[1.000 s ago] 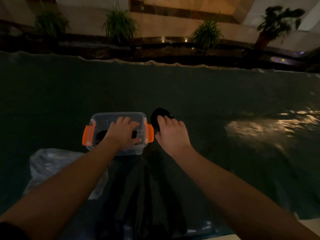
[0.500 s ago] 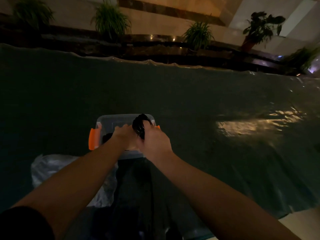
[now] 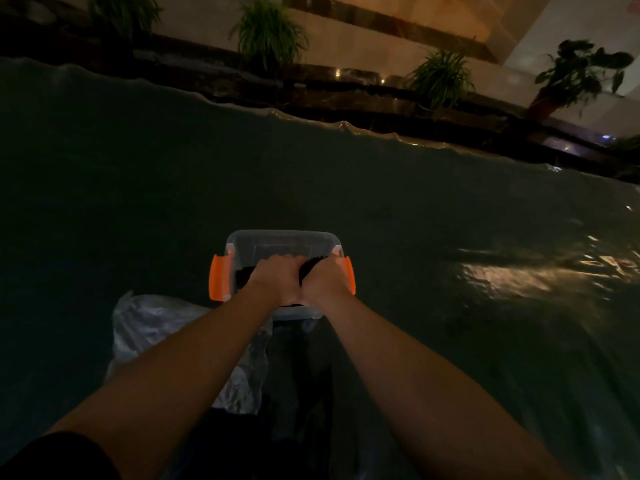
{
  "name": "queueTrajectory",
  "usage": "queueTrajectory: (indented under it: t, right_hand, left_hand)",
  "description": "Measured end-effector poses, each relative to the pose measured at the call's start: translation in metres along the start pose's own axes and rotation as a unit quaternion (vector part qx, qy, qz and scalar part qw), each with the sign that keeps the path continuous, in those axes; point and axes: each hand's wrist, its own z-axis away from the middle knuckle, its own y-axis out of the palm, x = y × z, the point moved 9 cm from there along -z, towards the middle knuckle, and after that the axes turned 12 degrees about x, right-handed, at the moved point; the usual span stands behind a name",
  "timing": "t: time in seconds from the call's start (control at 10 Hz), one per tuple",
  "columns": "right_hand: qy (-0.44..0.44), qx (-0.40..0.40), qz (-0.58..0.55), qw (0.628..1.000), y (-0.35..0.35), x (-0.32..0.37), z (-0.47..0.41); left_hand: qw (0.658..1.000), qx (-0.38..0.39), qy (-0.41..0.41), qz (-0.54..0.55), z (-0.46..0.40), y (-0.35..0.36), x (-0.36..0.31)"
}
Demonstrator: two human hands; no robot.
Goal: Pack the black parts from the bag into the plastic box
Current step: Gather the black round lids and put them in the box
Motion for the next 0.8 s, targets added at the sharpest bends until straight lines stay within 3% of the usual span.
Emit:
queueTrajectory:
  t: [0.1, 0.2, 0.4, 0.7, 0.8]
  right_hand:
    - [0.013, 0.056, 0.077, 0.995, 0.015, 0.003, -0.006]
    - [0.015, 0.186, 0.237, 0.954, 0.032, 0.011, -0.016]
    - [0.065, 0.314, 0.144, 0.936, 0.042, 0.002, -0.009]
    - [0.034, 0.282, 0.144, 0.948, 0.025, 0.008, 0.008]
    - [-0.013, 0.254, 0.177, 0.951, 0.008, 0.017, 0.022]
  left_hand:
    - [1.000, -0.016, 0.021, 0.001, 0.004, 0.000, 0.000]
    - [0.999, -0.008, 0.035, -0.028, 0.006, 0.005, -0.004]
    - [0.997, 0.019, 0.039, -0.070, -0.004, 0.015, -0.004]
    - [0.994, 0.025, 0.016, -0.105, -0.011, 0.018, -0.002]
    - [0.994, 0.028, 0.003, -0.108, -0.012, 0.015, -0.004]
